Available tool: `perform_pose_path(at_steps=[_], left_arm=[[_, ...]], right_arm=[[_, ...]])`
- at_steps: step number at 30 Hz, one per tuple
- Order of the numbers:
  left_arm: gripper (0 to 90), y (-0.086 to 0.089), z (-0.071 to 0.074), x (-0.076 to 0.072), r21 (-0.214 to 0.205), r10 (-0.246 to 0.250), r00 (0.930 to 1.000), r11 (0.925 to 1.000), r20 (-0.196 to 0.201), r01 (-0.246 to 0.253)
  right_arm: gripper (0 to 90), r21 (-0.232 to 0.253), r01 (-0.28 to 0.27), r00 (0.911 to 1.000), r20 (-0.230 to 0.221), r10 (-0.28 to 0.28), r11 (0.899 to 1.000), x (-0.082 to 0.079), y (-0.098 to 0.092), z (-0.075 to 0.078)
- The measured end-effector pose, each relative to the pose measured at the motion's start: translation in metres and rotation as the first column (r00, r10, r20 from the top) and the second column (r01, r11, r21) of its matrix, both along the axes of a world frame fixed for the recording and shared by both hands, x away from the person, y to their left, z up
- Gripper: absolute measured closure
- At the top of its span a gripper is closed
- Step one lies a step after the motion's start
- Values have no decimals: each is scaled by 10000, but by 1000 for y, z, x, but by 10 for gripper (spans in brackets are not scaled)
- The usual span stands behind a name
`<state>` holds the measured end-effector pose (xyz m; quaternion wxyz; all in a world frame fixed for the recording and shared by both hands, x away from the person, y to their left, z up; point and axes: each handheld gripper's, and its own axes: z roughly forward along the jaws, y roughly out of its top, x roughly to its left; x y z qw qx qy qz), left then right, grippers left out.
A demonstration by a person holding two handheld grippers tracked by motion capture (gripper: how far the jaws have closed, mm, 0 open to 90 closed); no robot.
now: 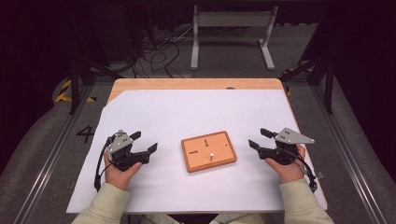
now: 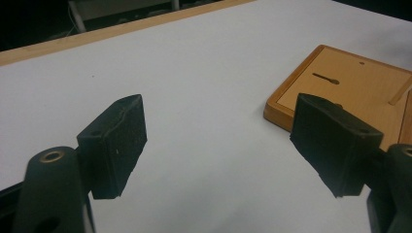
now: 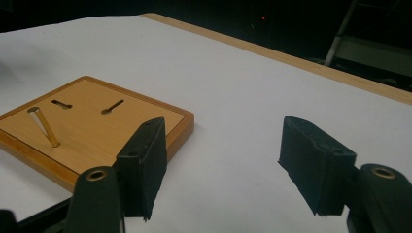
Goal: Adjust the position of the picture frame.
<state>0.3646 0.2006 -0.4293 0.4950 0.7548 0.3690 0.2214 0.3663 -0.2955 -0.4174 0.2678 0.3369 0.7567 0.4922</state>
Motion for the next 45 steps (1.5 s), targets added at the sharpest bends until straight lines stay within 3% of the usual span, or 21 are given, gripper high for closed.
perform_pose_path(at_steps=[23, 25, 28, 34, 40, 45], left_arm=[[211, -2, 2, -2, 42, -52, 10000, 10000, 60, 52], [212, -2, 2, -2, 59, -50, 10000, 10000, 57, 49], [211, -2, 2, -2, 55, -47, 10000, 10000, 76, 47], [213, -3, 3, -3, 90, -46, 10000, 9999, 65, 45], [213, -4, 3, -3, 146, -68, 10000, 9999, 57, 68], [214, -5, 2, -3, 168, -38, 10000, 9999, 40, 38]], right_arm=[[392, -91, 129, 9999, 13, -129, 9999, -2, 0, 5], [428, -104, 107, 9999, -110, -108, 9999, -2, 0, 6], [562, -321, 33, 9999, -169, -39, 9995, -2, 2, 7], [609, -382, -310, 9987, -412, 295, 9988, -3, 10, 10], [899, -812, -715, 9937, -919, 639, 9941, 0, 23, 11], [900, -1353, -582, 9891, -1418, 389, 9891, 6, 35, 5]])
